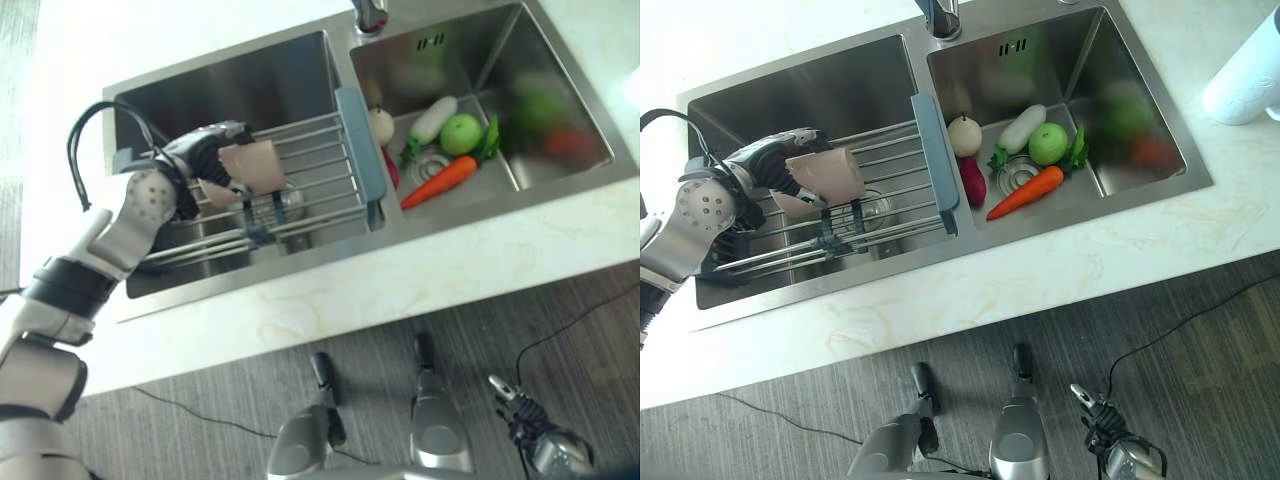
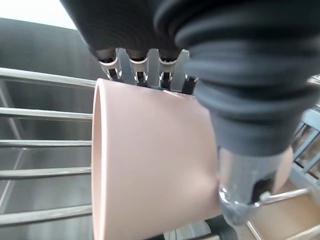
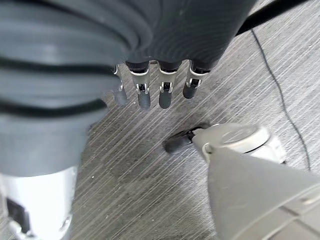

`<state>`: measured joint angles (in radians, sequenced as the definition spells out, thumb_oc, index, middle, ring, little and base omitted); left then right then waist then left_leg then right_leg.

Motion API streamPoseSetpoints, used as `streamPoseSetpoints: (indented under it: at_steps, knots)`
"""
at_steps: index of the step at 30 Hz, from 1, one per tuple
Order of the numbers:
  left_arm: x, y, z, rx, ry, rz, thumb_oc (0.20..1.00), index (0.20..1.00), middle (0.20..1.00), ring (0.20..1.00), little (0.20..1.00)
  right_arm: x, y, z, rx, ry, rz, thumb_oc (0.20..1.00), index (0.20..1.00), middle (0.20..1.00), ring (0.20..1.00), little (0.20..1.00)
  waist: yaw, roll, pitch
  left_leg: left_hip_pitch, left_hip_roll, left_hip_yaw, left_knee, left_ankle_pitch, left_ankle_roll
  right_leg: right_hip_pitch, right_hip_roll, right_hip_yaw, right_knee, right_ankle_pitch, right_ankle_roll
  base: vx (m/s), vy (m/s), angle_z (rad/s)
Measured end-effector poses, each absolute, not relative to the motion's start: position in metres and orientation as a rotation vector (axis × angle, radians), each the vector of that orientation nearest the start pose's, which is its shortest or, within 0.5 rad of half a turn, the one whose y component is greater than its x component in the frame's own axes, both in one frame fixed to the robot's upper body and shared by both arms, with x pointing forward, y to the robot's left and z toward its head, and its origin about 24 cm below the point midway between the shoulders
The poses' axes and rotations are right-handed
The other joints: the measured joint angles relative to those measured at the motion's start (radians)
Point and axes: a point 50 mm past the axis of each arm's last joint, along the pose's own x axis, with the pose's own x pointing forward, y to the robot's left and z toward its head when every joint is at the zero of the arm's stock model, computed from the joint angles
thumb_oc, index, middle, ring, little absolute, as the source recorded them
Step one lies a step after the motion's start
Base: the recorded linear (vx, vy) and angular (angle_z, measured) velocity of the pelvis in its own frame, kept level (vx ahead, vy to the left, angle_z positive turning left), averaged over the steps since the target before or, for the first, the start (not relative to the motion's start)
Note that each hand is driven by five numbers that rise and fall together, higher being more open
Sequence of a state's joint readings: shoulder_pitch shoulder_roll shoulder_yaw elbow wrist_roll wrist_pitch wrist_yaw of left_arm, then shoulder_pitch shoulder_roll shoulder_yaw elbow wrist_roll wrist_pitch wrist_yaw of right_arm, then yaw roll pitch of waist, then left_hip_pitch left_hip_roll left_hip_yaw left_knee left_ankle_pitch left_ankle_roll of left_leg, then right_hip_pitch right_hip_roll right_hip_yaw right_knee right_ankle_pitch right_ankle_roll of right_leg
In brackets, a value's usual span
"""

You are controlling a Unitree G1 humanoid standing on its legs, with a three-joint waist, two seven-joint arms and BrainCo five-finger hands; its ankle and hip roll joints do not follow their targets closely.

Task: Place the dishes in the dishwasher.

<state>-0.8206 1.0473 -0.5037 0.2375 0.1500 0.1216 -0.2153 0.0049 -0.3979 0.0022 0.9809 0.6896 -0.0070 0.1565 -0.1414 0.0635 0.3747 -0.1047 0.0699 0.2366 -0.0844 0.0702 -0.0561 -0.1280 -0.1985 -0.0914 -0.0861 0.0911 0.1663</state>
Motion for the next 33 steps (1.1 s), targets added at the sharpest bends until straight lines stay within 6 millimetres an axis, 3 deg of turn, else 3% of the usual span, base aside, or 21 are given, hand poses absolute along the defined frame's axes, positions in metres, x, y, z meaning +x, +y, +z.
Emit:
streamPoseSetpoints:
  at_steps: [10, 19, 22, 29, 33]
  knots:
    - [0.348, 0.238, 0.213, 1.385, -0.235, -0.015, 1.000, 1.000, 1.000, 1.000, 1.000, 0.146, -0.284, -0.117, 0.311, 0.820, -0.351, 1.000, 1.000, 1.000, 1.000, 1.000, 0.002, 0.002, 0.001, 0.002, 0.000, 0.000, 0.000, 0.000, 0.000, 0.001, 0.001, 0.000, 0.000, 0.000, 0.000, -0.01, -0.003, 0.00]
    - [0.333, 0.251, 0.189, 1.375, -0.434, 0.193, 1.000, 1.000, 1.000, 1.000, 1.000, 0.146, -0.276, -0.120, 0.298, 0.836, -0.335, 1.000, 1.000, 1.000, 1.000, 1.000, 0.006, -0.002, 0.003, 0.002, 0.001, 0.000, 0.000, 0.000, 0.000, 0.001, 0.001, 0.000, 0.000, 0.000, 0.000, 0.00, 0.000, 0.00]
    - [0.320, 0.262, 0.191, 1.377, -0.581, 0.368, 1.000, 1.000, 1.000, 1.000, 1.000, 0.147, -0.271, -0.121, 0.306, 0.821, -0.330, 1.000, 1.000, 1.000, 1.000, 1.000, 0.011, -0.007, 0.003, 0.001, 0.001, -0.001, 0.000, 0.000, 0.000, 0.001, 0.001, -0.001, 0.000, 0.000, 0.000, 0.00, 0.000, 0.00]
    - [0.314, 0.248, 0.191, 1.384, -0.762, 0.442, 1.000, 1.000, 1.000, 1.000, 1.000, 0.150, -0.269, -0.120, 0.305, 0.811, -0.332, 1.000, 1.000, 1.000, 1.000, 1.000, 0.012, -0.015, 0.004, 0.000, 0.001, -0.001, 0.000, 0.000, 0.000, 0.000, 0.001, -0.001, 0.000, 0.000, 0.000, 0.00, 0.000, 0.00]
    - [0.314, 0.243, 0.191, 1.421, -0.774, 0.410, 1.000, 1.000, 1.000, 1.000, 1.000, 0.152, -0.268, -0.119, 0.306, 0.803, -0.326, 1.000, 1.000, 1.000, 1.000, 1.000, 0.009, -0.015, 0.004, 0.000, 0.001, -0.001, 0.000, 0.000, 0.000, -0.001, 0.001, 0.000, 0.000, 0.000, 0.000, 0.00, 0.000, 0.00]
